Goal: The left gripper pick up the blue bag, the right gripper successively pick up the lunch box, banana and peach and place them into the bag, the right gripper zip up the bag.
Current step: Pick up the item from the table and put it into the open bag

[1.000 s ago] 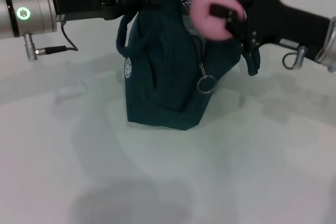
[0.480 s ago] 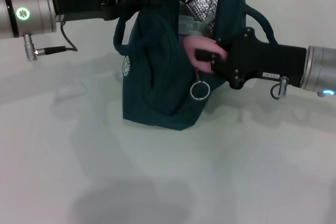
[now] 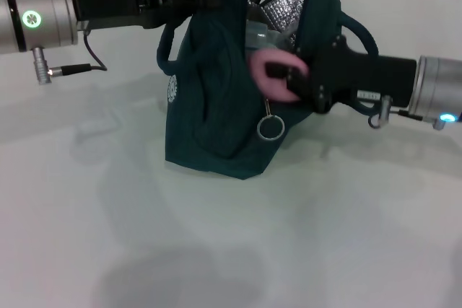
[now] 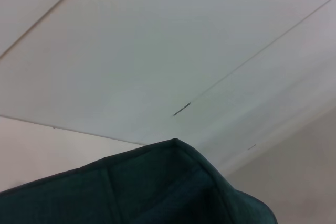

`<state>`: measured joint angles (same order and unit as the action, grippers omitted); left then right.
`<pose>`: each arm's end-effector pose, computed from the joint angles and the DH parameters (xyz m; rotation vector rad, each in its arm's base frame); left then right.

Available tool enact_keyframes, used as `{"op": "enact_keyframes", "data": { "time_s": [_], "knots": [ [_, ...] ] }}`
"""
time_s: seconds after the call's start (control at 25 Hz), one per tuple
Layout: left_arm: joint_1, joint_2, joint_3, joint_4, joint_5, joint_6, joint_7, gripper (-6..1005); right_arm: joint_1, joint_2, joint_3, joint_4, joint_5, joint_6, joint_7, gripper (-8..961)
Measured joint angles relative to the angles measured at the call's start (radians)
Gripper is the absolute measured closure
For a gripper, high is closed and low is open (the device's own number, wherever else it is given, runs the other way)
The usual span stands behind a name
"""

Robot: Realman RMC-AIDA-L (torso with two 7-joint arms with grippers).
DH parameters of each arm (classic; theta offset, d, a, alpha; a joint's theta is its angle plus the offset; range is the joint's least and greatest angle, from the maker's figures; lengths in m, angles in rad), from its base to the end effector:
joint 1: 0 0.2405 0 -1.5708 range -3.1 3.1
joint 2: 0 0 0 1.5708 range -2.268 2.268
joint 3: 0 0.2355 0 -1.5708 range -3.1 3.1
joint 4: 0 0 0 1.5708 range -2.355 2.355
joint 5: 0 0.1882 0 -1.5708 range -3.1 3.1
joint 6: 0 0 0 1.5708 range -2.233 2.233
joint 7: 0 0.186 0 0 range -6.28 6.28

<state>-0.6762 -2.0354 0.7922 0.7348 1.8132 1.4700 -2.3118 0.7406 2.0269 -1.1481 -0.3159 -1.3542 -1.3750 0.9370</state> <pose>-0.1472 0.3764 0.0049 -2.4476 -1.5687 -0.9933 0.1356 0.3552 -0.0583 -2.6755 0.1227 0.9374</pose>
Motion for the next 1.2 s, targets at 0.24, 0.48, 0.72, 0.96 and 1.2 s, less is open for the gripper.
{"op": "enact_keyframes", "data": {
  "time_s": [0.24,0.48,0.72,0.96,1.2],
  "knots": [
    [0.004,-0.001,0.000,0.000,0.000,0.003,0.000,951,0.006,0.001,-0.006,-0.008,0.037,0.021,0.027,820],
    [0.004,-0.003,-0.001,0.000,-0.002,0.015,0.000,948,0.041,0.000,-0.070,-0.015,0.033,0.047,0.091,784],
    [0.004,-0.003,-0.001,0.000,-0.003,0.017,0.000,944,0.049,0.000,-0.166,-0.089,0.027,0.094,0.203,684],
    [0.006,0.001,-0.002,0.000,-0.004,0.017,0.001,941,-0.050,-0.001,-0.167,-0.190,0.059,0.081,0.202,602],
    [0.007,0.002,-0.002,0.000,-0.004,0.016,0.003,937,-0.136,-0.006,-0.166,-0.268,0.117,0.071,0.196,557]
  ]
}}
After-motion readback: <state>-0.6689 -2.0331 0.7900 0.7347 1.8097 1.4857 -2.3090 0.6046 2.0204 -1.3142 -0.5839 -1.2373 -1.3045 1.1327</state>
